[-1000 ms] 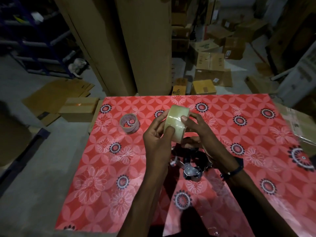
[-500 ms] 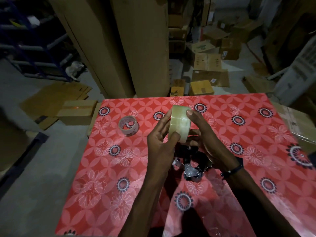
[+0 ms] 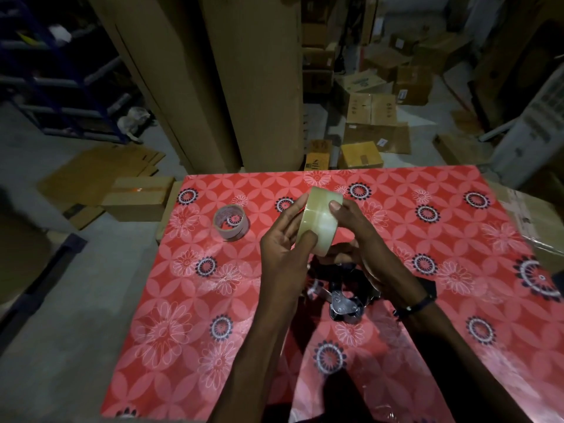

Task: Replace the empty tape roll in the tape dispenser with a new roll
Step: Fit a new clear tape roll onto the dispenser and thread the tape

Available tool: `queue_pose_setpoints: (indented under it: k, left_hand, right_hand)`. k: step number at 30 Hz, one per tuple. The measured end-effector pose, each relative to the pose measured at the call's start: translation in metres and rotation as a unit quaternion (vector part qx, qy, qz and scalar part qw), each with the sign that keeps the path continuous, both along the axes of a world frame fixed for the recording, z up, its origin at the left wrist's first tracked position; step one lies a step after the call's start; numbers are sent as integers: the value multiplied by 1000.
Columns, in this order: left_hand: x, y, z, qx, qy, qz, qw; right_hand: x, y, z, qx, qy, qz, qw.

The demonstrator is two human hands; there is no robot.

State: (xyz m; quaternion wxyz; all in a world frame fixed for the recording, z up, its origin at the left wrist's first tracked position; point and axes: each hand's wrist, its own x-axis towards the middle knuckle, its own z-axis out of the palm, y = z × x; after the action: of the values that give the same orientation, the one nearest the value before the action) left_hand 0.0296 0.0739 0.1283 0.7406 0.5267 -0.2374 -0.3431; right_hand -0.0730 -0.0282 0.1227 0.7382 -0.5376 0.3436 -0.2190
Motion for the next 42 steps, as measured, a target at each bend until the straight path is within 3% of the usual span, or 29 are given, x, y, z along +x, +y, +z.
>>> queue_pose_setpoints:
  k: [12, 23, 34, 42]
  left_hand:
    - [5, 1, -2, 4, -19, 10, 1000]
    - [10, -1, -1, 11, -13, 3, 1000]
    - [13, 2, -4, -3, -29, -15, 999]
    - [7, 0, -6, 15, 16, 24, 999]
  right_hand:
    - [0, -4, -4, -6, -2, 23, 1000]
    - [9, -10, -7, -111, 62, 7, 992]
    - [7, -3, -15, -104, 75, 7, 992]
    - [7, -4, -15, -109, 55, 6, 992]
